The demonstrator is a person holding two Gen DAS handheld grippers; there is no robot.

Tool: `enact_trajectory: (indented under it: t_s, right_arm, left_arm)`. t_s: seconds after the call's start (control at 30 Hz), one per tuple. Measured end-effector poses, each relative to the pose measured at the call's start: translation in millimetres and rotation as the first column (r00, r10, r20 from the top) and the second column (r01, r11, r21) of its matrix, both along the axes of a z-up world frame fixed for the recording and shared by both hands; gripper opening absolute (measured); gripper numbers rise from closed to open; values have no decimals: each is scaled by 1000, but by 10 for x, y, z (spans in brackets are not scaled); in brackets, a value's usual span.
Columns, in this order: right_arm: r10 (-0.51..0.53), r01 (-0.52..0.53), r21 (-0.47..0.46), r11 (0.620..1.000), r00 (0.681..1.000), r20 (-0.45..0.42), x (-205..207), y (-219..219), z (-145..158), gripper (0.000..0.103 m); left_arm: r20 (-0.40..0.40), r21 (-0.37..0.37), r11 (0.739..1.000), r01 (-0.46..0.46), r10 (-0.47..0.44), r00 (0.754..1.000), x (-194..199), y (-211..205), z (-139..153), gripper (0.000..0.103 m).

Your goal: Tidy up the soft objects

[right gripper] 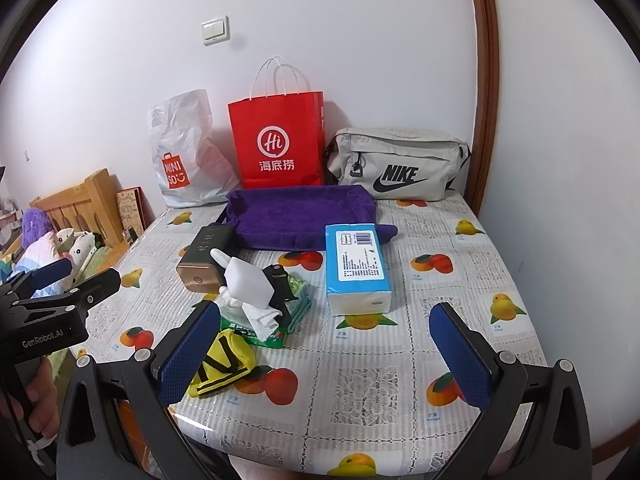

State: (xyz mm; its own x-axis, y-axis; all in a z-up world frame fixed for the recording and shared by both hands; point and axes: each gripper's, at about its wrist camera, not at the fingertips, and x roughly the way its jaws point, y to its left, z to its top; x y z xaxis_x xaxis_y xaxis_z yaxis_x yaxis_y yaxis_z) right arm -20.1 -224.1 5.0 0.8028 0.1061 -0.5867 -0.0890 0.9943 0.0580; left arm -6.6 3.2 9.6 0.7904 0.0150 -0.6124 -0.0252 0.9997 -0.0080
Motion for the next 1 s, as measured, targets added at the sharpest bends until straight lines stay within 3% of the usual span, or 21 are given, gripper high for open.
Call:
enact_trajectory:
  t_s: [1.0]
  right_arm:
    - [3, -3, -3, 1000, 1000, 10, -30, 40, 43, 103]
  left_arm:
    - [7, -2, 1000, 1, -1, 1000, -43, 13, -23, 103]
